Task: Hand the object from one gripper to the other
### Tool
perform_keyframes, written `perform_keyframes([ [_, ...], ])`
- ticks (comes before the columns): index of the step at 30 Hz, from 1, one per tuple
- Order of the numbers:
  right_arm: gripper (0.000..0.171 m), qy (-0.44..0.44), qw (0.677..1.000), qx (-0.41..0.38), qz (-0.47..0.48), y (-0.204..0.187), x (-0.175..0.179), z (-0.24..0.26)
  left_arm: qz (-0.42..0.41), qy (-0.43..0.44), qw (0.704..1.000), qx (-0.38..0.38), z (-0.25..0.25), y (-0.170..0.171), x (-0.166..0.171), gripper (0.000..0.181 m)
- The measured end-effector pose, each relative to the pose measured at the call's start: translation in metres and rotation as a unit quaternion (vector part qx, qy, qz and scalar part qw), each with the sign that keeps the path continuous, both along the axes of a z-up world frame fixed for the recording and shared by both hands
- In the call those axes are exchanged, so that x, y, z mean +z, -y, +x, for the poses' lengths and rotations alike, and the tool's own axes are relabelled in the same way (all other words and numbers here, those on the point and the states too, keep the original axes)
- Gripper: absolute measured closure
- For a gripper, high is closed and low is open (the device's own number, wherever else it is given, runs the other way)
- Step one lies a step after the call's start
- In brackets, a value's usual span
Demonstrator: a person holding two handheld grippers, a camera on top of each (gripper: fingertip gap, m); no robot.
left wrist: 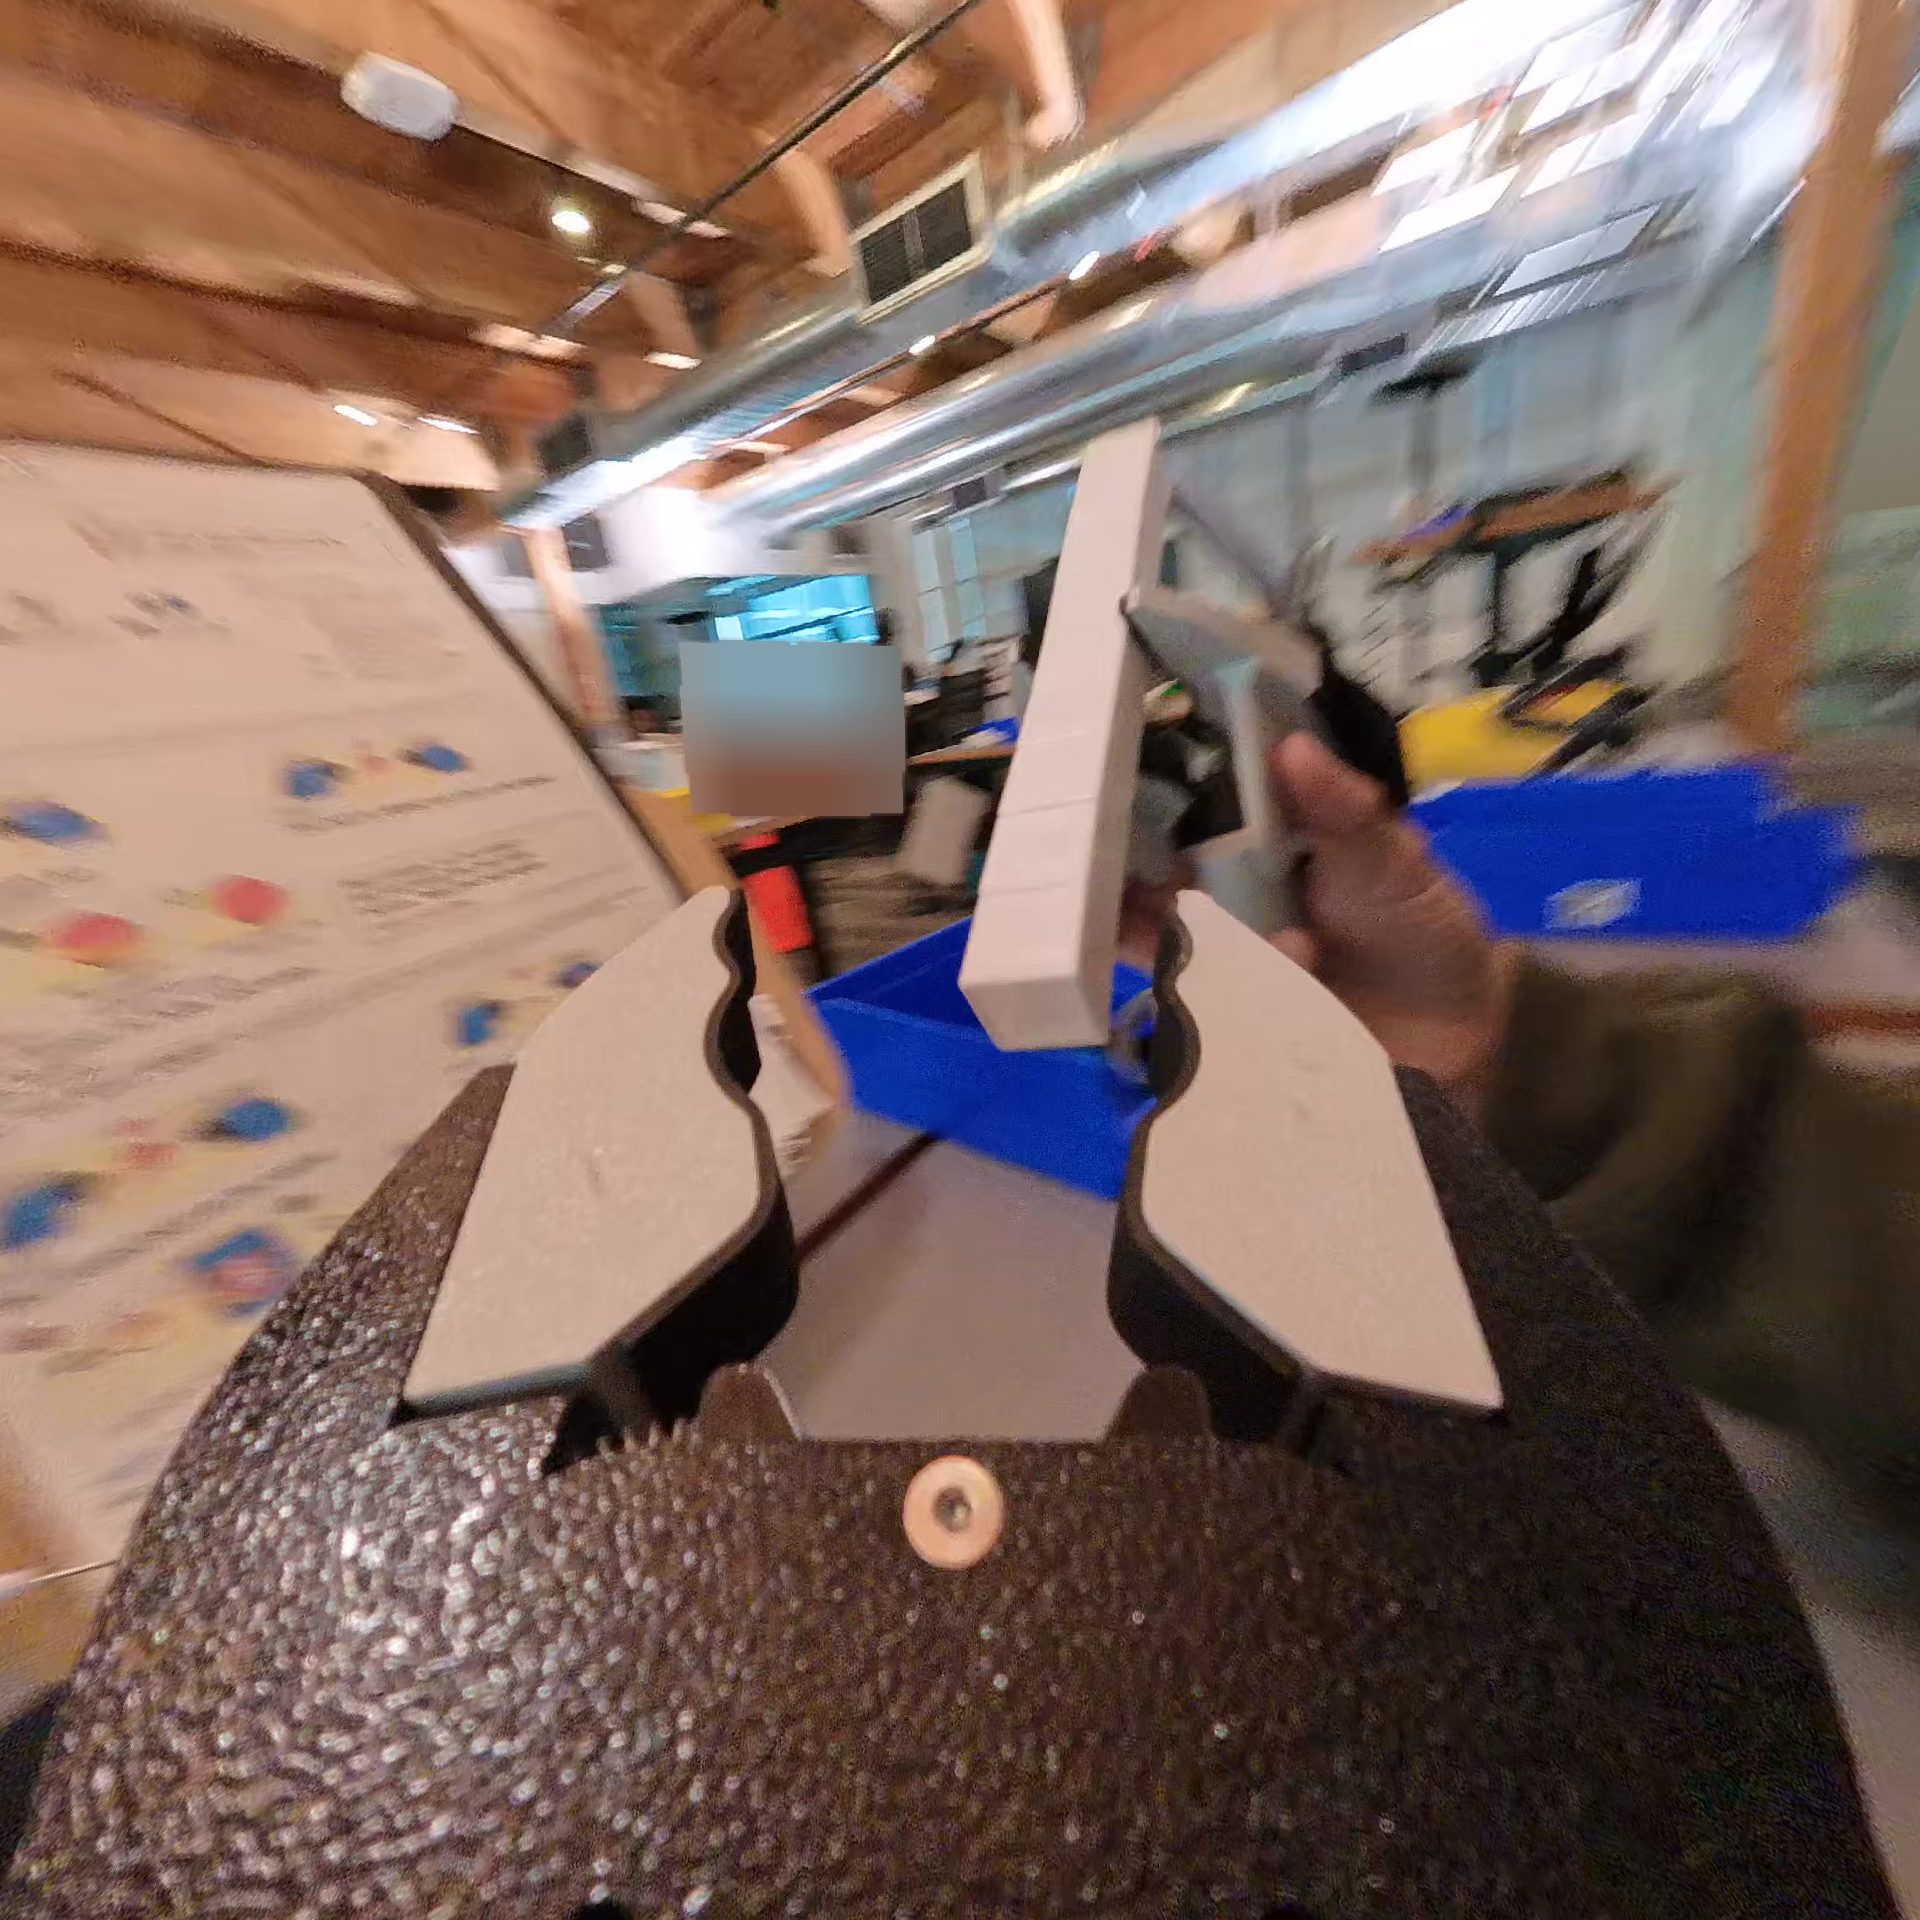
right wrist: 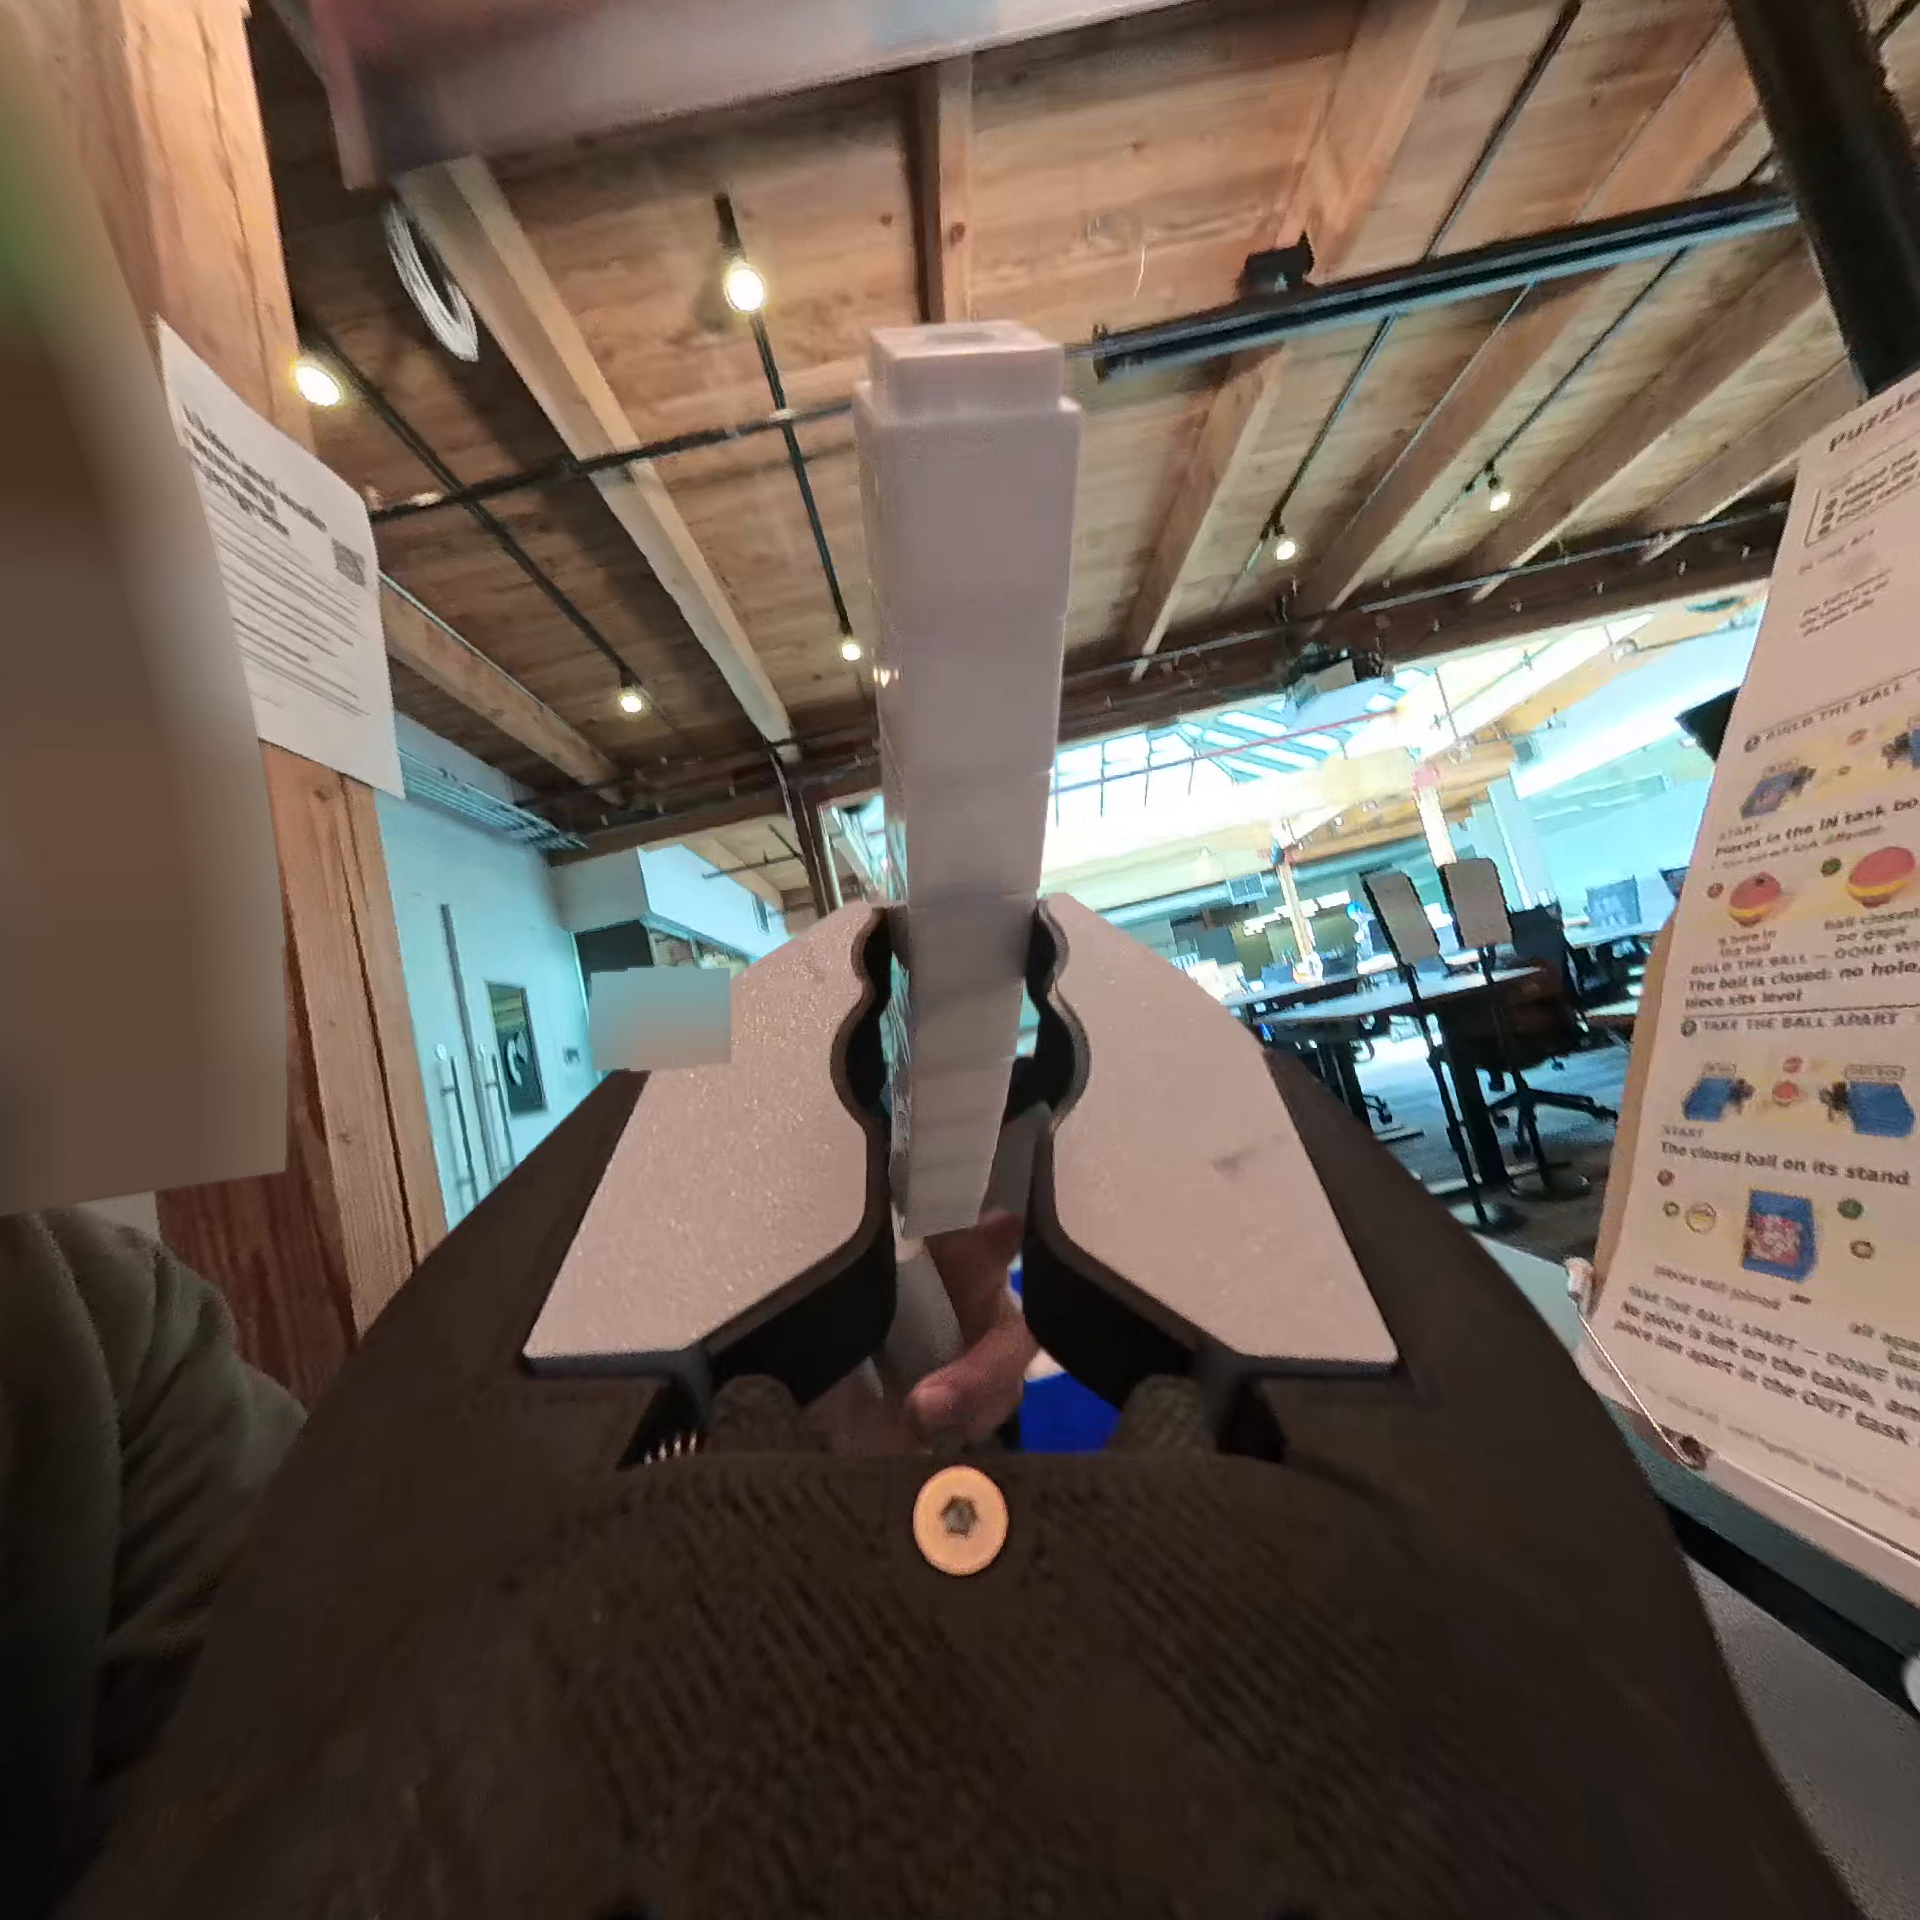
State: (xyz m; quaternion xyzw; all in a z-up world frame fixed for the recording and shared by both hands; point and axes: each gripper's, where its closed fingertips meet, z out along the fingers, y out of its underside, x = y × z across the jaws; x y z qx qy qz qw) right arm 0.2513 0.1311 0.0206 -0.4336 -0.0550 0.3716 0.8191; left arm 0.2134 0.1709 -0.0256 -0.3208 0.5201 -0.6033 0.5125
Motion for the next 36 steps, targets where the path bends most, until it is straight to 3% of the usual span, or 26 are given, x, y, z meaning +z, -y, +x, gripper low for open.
perform_keyframes([
  [3,0.146,-0.016,1.000,0.014,0.016,0.002,0.001,0.001,-0.071,-0.010,0.993,-0.098,-0.006,0.011,0.001,0.119],
  [8,0.146,-0.071,0.996,0.030,0.049,0.001,0.010,-0.001,-0.155,0.001,0.976,-0.153,-0.002,0.019,0.005,0.123],
  [11,0.146,-0.050,0.998,0.022,0.035,-0.008,0.005,-0.012,-0.201,0.032,0.966,-0.157,-0.003,0.016,0.013,0.129],
  [13,0.146,-0.041,0.999,0.010,0.030,-0.015,0.002,-0.017,-0.199,0.039,0.968,-0.148,-0.001,0.016,0.013,0.133],
  [15,0.146,-0.043,0.998,0.025,0.027,-0.018,0.001,-0.023,-0.190,0.051,0.971,-0.137,-0.002,0.015,0.013,0.156],
  [21,0.145,-0.038,0.998,0.043,-0.007,-0.022,-0.007,-0.024,-0.134,0.055,0.984,-0.106,-0.005,0.008,0.011,0.157],
  [22,0.142,-0.035,0.999,0.031,-0.027,-0.024,-0.012,-0.020,-0.129,0.054,0.986,-0.093,-0.005,0.004,0.011,0.157],
  [25,0.095,0.030,0.991,-0.031,-0.129,-0.031,-0.038,0.000,-0.132,0.032,0.987,-0.080,-0.007,-0.009,0.009,0.158],
  [28,0.081,0.166,0.946,-0.139,-0.242,-0.024,-0.066,0.024,-0.092,-0.038,0.994,-0.047,-0.006,-0.024,-0.006,0.157],
  [31,0.056,0.348,0.844,-0.304,-0.272,-0.009,-0.073,0.043,-0.014,-0.128,0.992,-0.011,-0.008,-0.034,-0.031,0.158],
  [33,0.070,0.454,0.780,-0.351,-0.250,-0.007,-0.072,0.036,0.005,-0.177,0.984,0.006,-0.009,-0.039,-0.044,0.158],
  [36,0.103,0.538,0.751,-0.348,-0.156,-0.025,-0.070,-0.001,-0.012,-0.206,0.978,0.030,-0.006,-0.038,-0.045,0.158],
])
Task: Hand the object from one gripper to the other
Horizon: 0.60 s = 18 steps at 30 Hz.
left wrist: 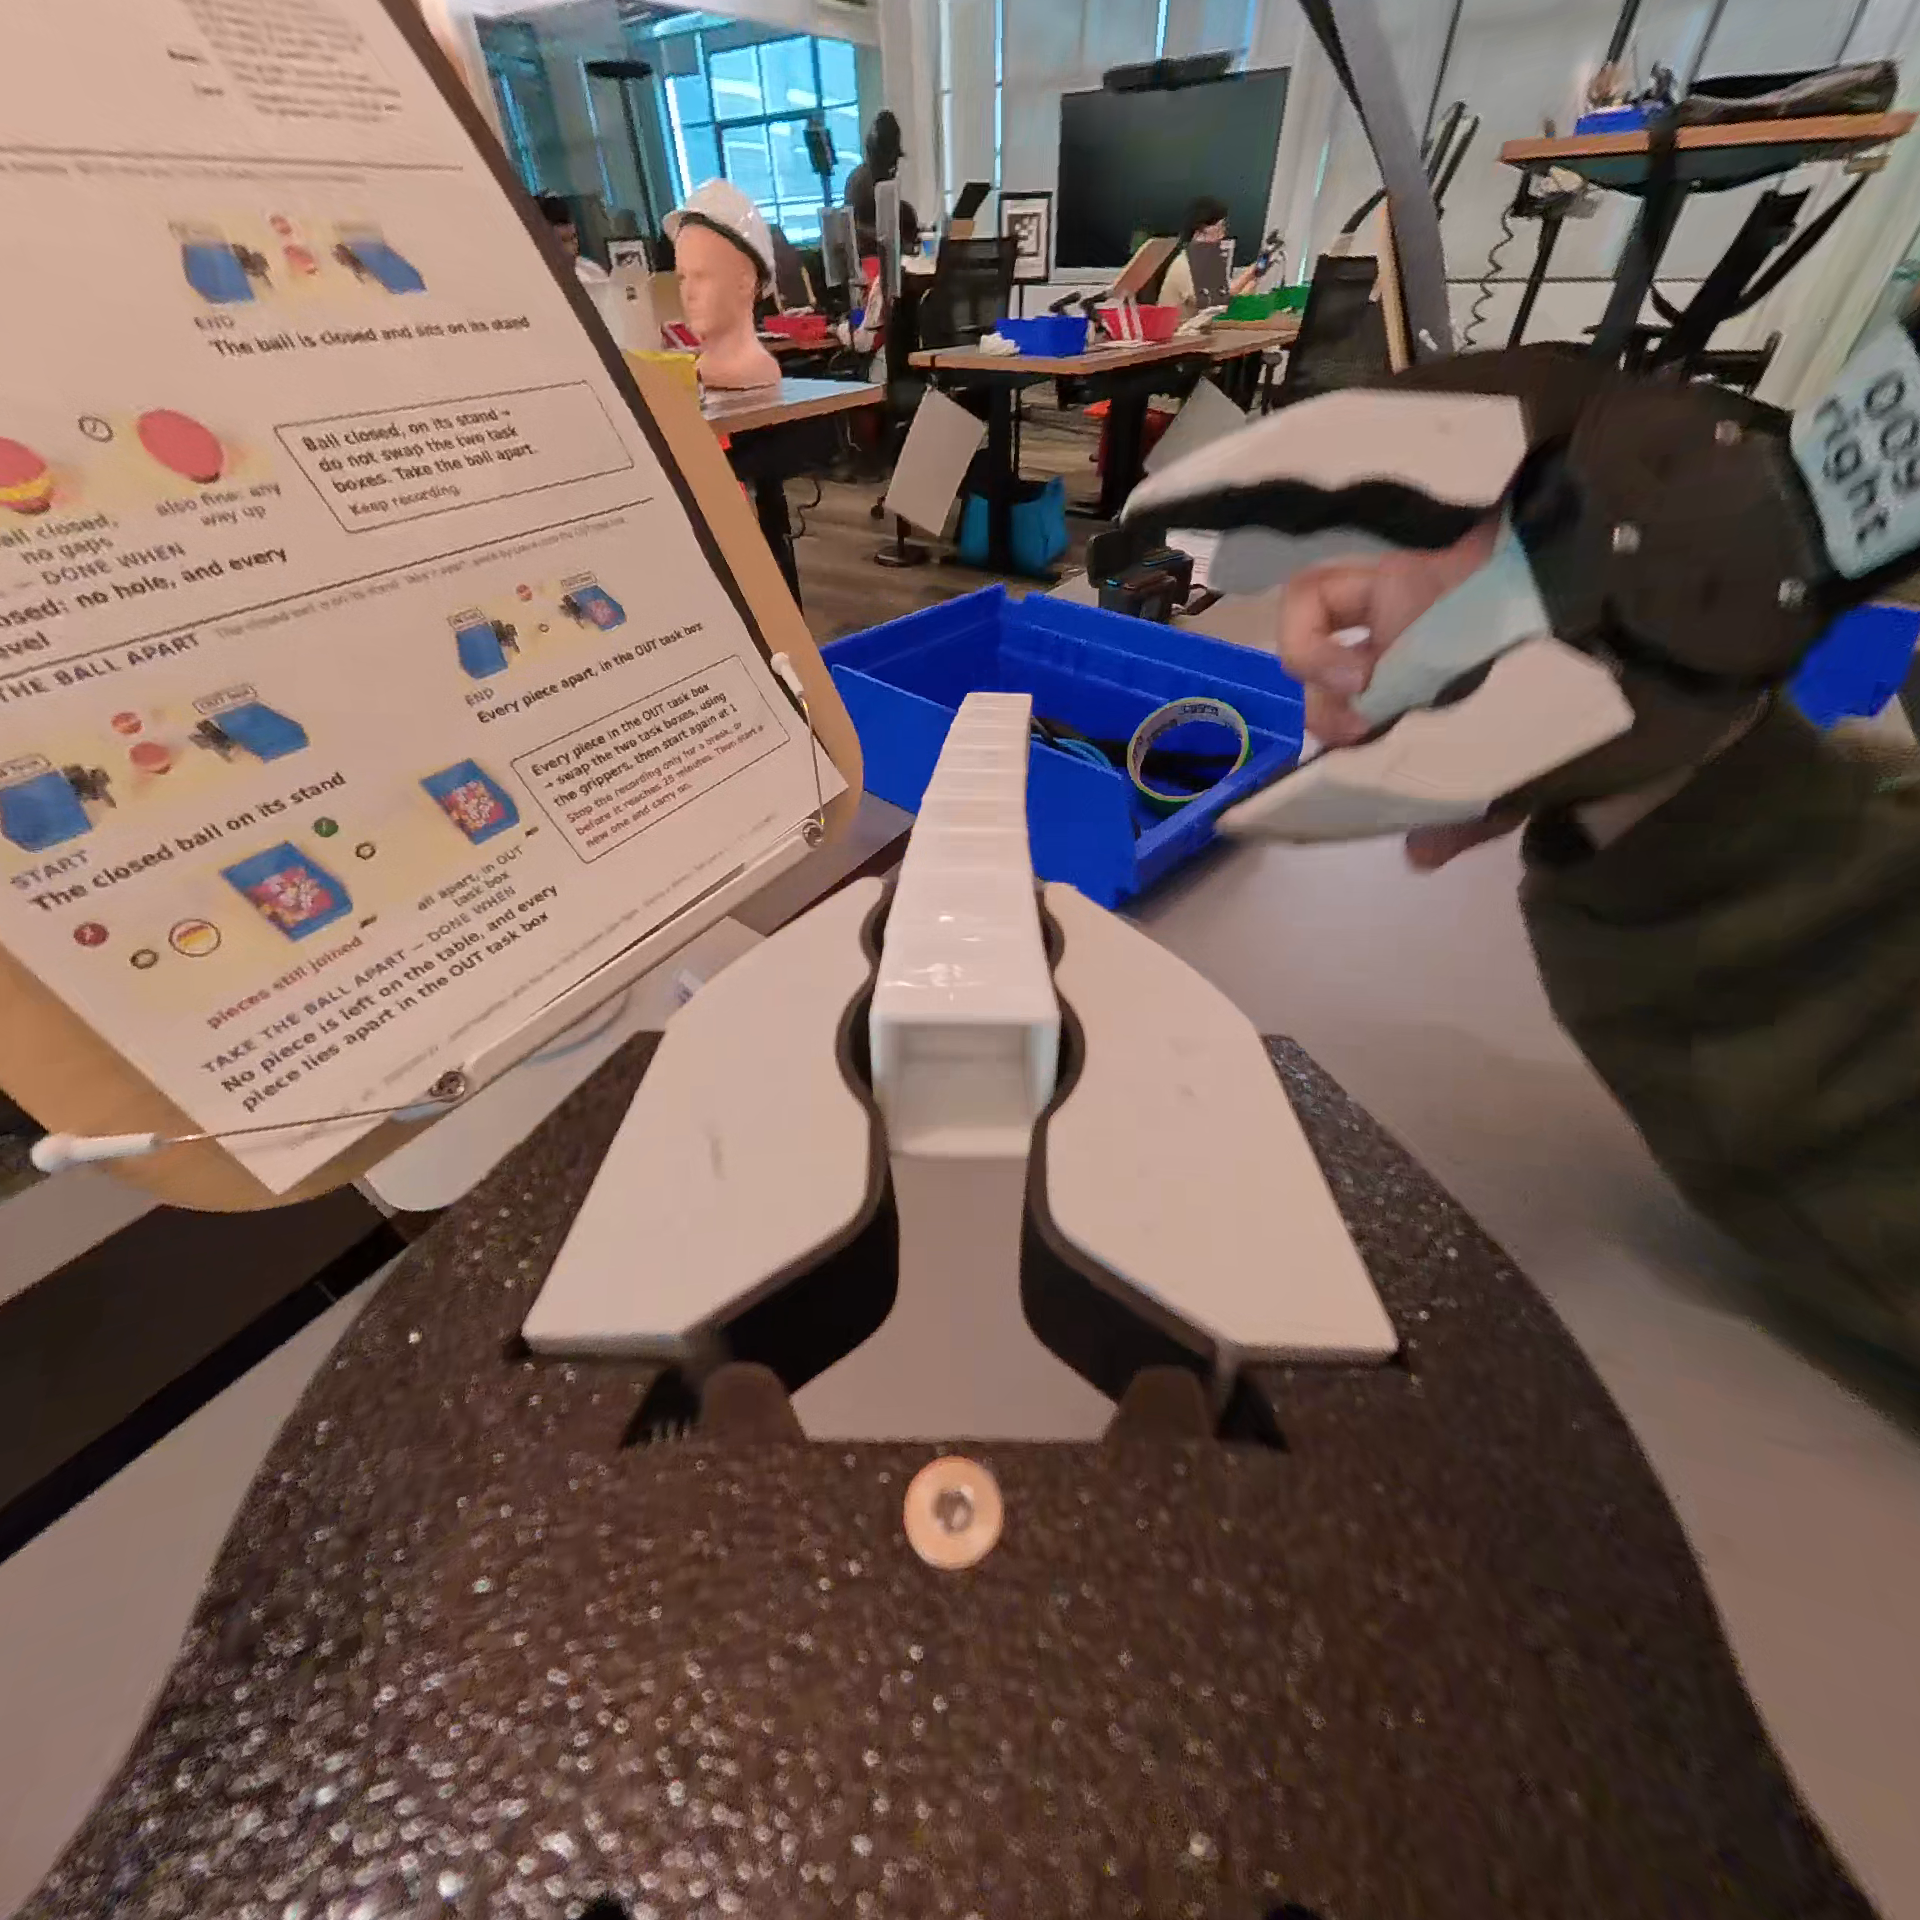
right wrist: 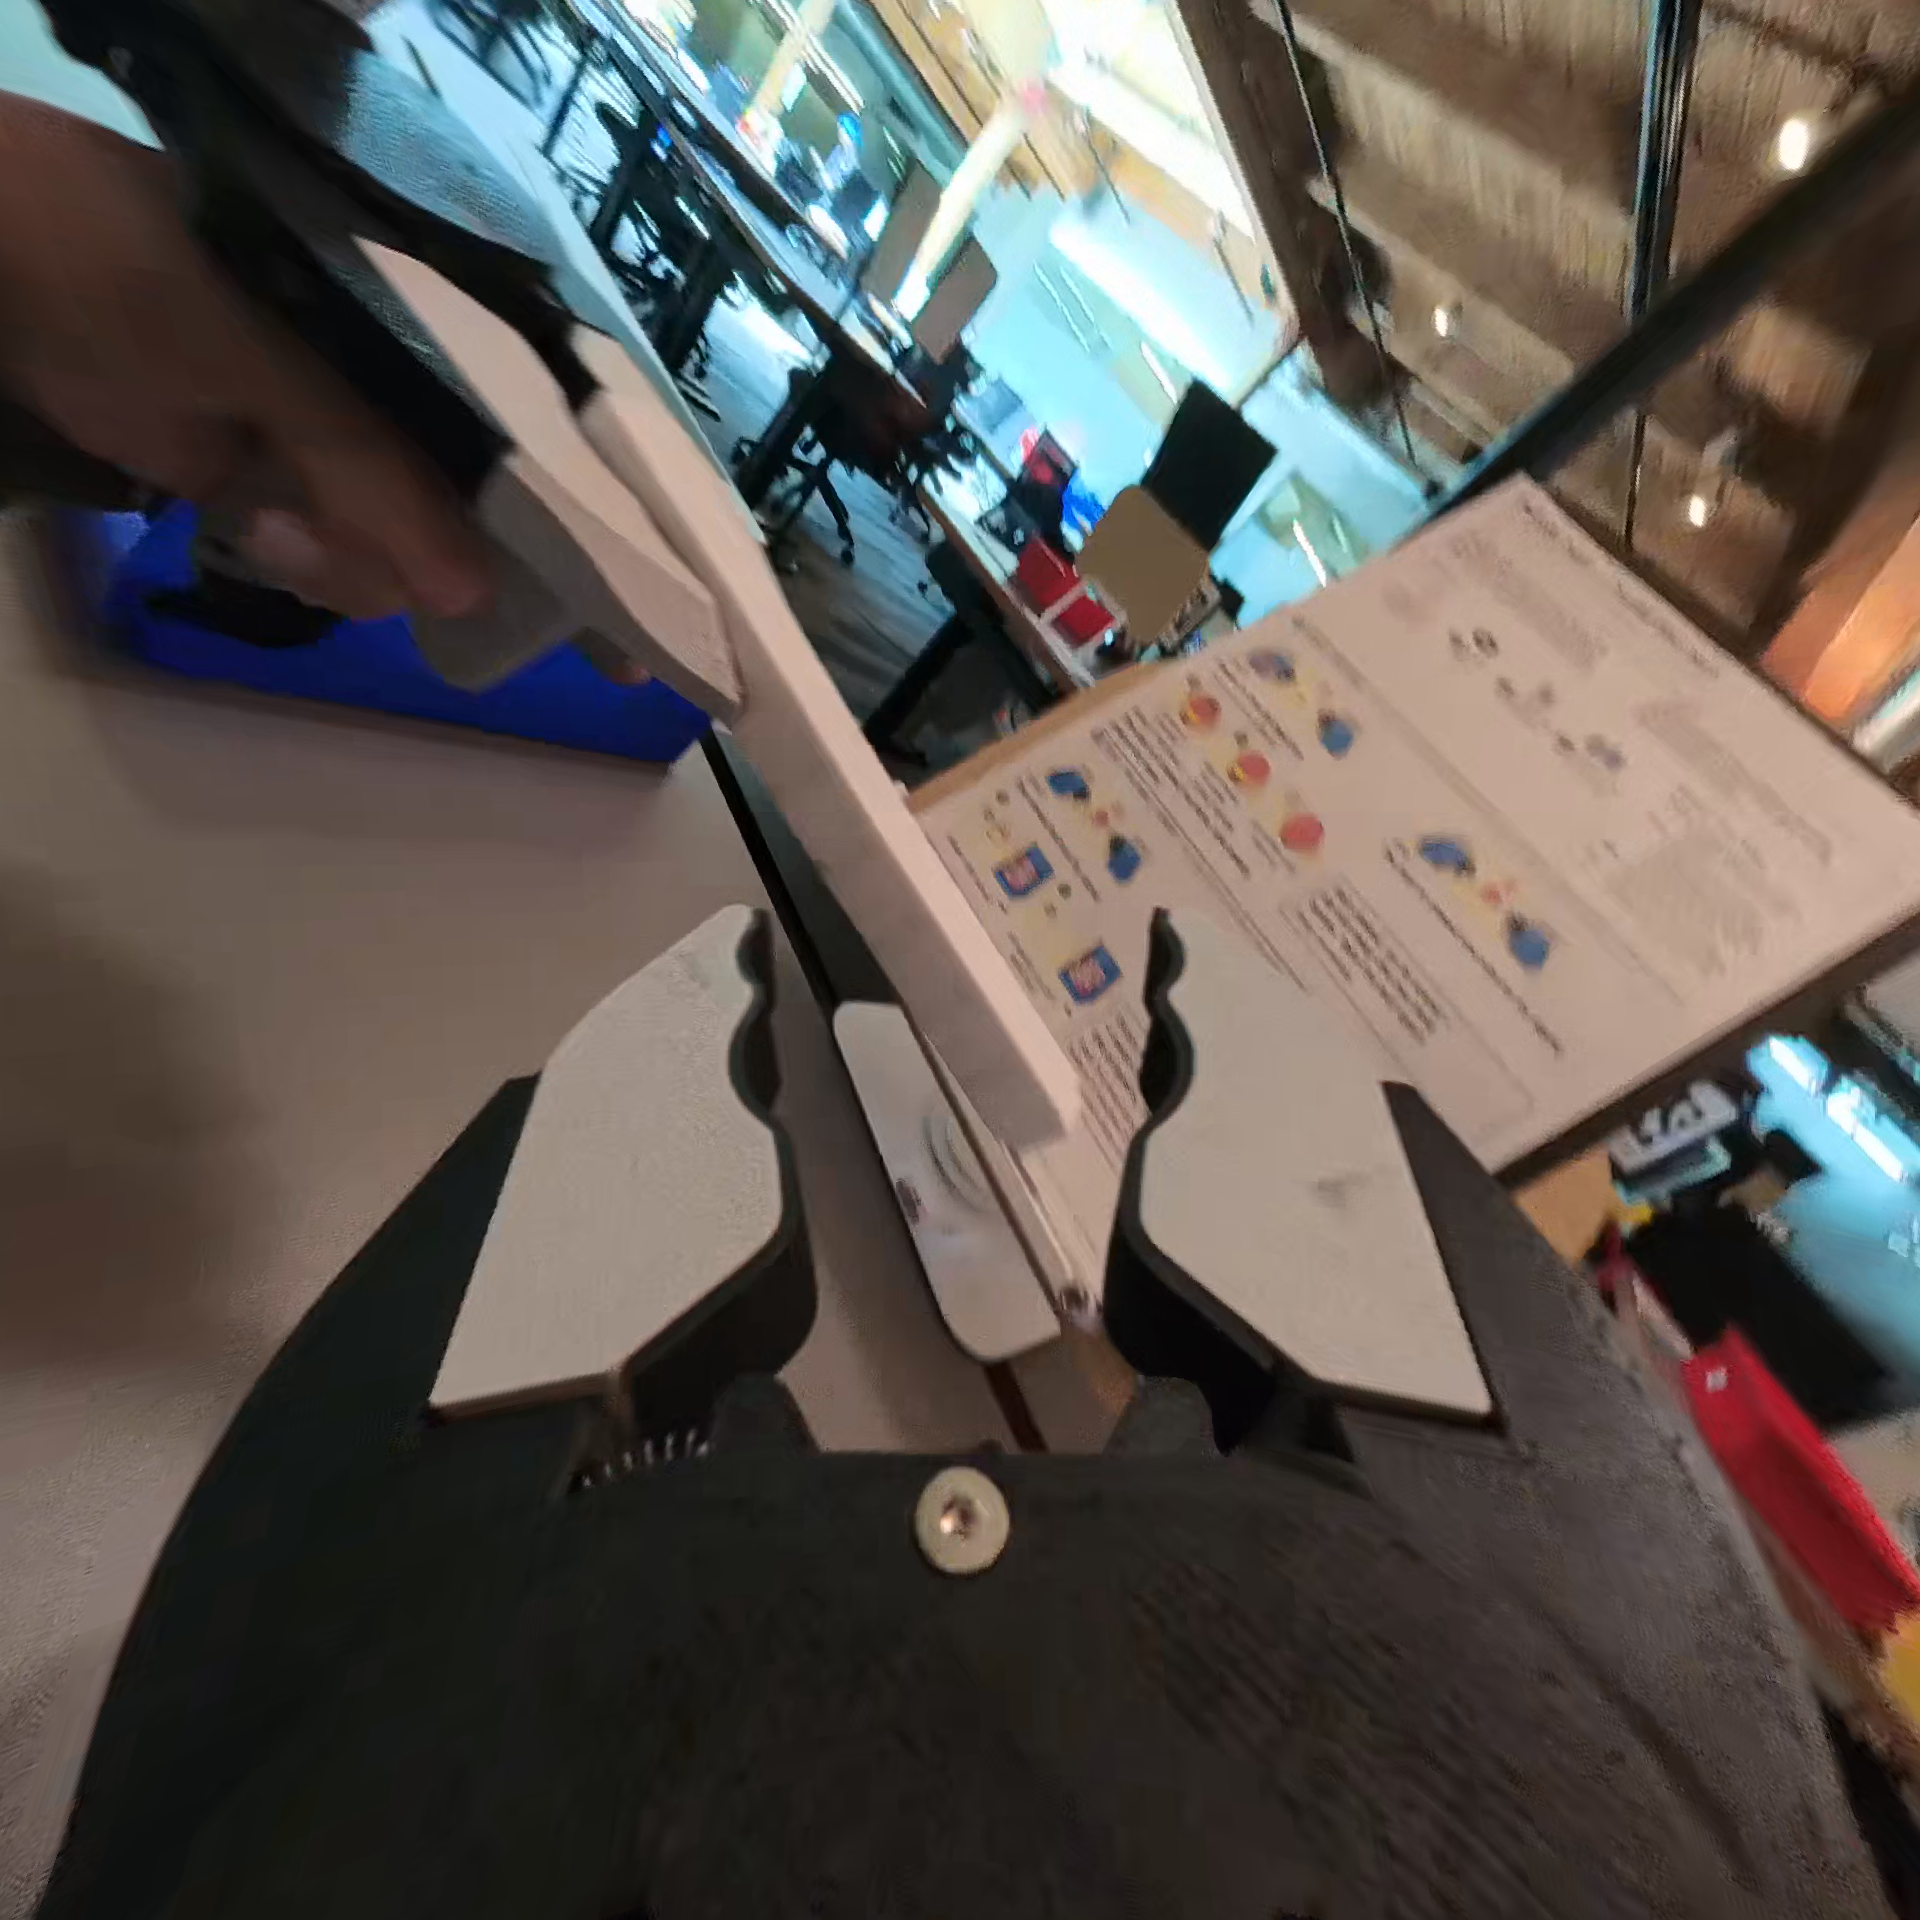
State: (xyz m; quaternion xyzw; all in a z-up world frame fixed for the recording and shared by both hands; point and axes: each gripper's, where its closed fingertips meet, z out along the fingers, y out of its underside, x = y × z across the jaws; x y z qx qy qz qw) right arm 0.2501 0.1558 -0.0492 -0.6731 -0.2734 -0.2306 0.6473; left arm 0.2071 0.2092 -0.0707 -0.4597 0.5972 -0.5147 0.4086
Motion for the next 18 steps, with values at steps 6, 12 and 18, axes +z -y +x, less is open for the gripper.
perform_keyframes([
  [6,0.133,0.119,0.993,-0.008,0.023,-0.033,-0.016,-0.020,-0.045,-0.038,0.998,0.005,0.004,0.016,0.000,0.157],
  [12,0.148,0.156,0.988,-0.020,0.009,-0.037,-0.024,-0.016,-0.065,-0.047,0.997,0.004,0.004,0.018,0.000,0.157],
  [18,0.149,0.067,0.997,-0.027,0.002,-0.043,-0.021,-0.012,-0.043,0.039,0.998,0.031,0.005,0.015,0.024,0.126],
])
